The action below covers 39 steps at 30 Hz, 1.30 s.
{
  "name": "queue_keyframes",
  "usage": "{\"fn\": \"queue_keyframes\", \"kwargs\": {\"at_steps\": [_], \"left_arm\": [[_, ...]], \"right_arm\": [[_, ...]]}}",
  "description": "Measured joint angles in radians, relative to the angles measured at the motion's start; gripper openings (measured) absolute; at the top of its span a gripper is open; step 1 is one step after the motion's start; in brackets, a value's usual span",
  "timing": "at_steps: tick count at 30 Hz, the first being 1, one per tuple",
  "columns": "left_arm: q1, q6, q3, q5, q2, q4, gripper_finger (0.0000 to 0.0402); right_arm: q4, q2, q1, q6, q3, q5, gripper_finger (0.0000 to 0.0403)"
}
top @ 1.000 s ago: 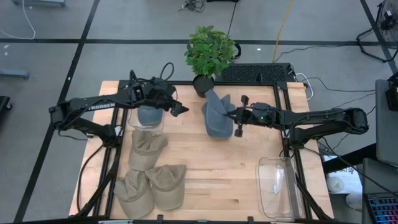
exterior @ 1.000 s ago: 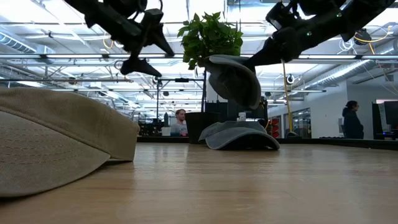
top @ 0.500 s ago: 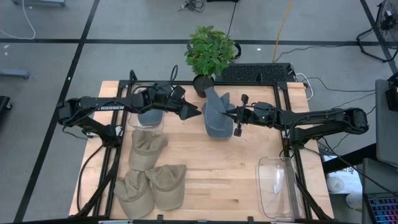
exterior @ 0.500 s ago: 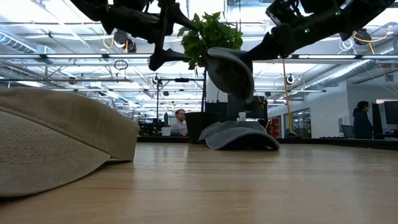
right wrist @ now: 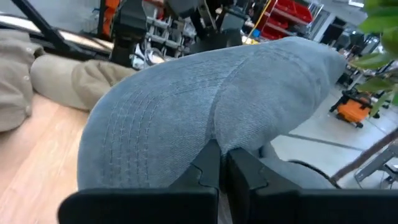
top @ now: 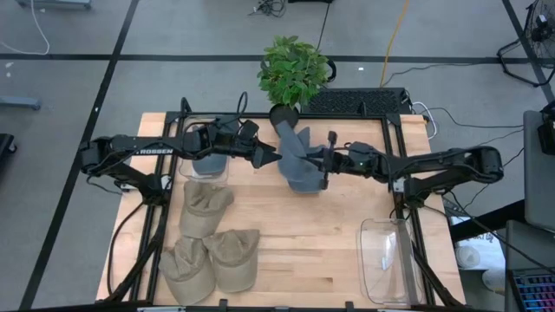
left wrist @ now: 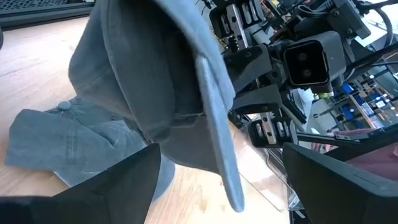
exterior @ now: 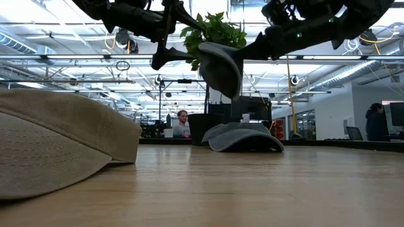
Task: Pick & Place hat
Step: Put the right blue cap into the left transparent bin
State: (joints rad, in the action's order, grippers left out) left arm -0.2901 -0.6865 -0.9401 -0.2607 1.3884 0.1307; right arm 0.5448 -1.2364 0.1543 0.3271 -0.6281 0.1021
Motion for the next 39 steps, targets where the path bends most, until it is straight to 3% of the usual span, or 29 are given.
{"fn": "queue_keyframes", "kwargs": {"at_steps": [26,31,39], "left_arm": [[0.005,-0.004,0.0,0.001,0.0,0.0,0.0342],[0.005,-0.001,0.0,0.001,0.0,0.0,0.0287],[0.006,-0.023,0.0,0.001,0.0,0.001,0.0128]], "right_arm": [[0.096,-0.054,0.0,0.032,0.0,-0.002,0.0],[0.095,-0.054,0.0,0.032,0.0,-0.002,0.0],[0.095,-0.054,0.0,0.03,0.0,-0.002,0.0]]}}
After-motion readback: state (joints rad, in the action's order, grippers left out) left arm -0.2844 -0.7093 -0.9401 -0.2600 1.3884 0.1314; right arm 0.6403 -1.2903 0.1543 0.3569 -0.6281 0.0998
